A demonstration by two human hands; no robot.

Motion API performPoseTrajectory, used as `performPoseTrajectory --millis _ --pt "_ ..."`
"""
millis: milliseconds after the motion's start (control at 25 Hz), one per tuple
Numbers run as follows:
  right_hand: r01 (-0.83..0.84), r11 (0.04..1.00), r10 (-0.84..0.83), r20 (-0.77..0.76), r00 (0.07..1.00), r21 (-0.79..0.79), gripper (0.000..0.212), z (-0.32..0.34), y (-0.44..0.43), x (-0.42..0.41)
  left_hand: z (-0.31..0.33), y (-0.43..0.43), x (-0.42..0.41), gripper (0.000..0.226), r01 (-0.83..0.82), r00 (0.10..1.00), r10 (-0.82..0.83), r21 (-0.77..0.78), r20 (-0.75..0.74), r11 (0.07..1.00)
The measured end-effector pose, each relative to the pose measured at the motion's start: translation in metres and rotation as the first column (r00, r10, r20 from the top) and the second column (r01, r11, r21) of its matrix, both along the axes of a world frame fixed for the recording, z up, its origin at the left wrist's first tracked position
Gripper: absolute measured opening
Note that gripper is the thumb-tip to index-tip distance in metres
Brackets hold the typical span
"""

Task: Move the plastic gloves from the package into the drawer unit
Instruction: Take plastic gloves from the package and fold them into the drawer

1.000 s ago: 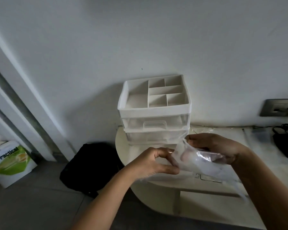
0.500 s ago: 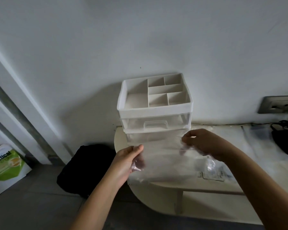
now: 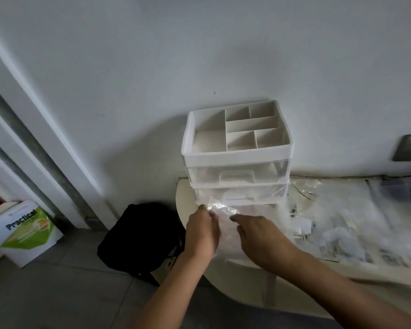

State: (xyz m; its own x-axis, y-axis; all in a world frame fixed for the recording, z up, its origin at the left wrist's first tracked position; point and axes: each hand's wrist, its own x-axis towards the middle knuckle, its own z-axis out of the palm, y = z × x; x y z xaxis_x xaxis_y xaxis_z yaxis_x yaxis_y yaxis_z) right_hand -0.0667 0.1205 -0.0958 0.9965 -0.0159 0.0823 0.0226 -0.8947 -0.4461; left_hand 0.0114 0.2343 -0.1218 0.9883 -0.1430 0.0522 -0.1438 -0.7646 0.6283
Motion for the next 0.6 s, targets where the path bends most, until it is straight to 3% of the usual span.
performPoseTrajectory --millis 120,240,360,440,520,600 --pt "-0.041 0.998 0.026 -0.271 0.962 -0.051 0.045 -0.012 -0.017 0.011 0.001 0.003 -0.001 0.019 0.026 0.995 -0.042 0.183 0.085 0.983" --pt "-0.068 0.998 0.062 -0.323 0.944 -0.005 0.046 -0.019 -0.02 0.026 0.008 0.007 -0.005 0.024 0.029 0.993 -0.06 0.293 0.098 0.956" --pt "-0.095 0.995 0.078 -0.376 0.924 -0.028 0.048 -0.035 -0.017 0.037 0.021 0.009 -0.015 0.035 -0.053 0.95 -0.07 0.38 0.304 0.923" --pt "-0.095 0.995 0.076 -0.373 0.925 -0.034 0.049 -0.046 -0.014 0.043 0.026 0.005 -0.02 0.028 0.006 0.898 -0.16 0.352 0.41 0.936" --pt "-0.102 0.994 0.086 -0.355 0.931 -0.028 0.052 -0.05 -0.011 0.047 0.03 -0.005 -0.022 0.014 0.153 0.931 -0.24 0.303 0.274 0.941" --pt "-0.13 0.991 0.112 -0.353 0.929 -0.027 0.057 -0.051 -0.009 0.05 0.022 -0.016 -0.019 0.021 0.246 0.955 -0.286 0.324 0.082 0.914"
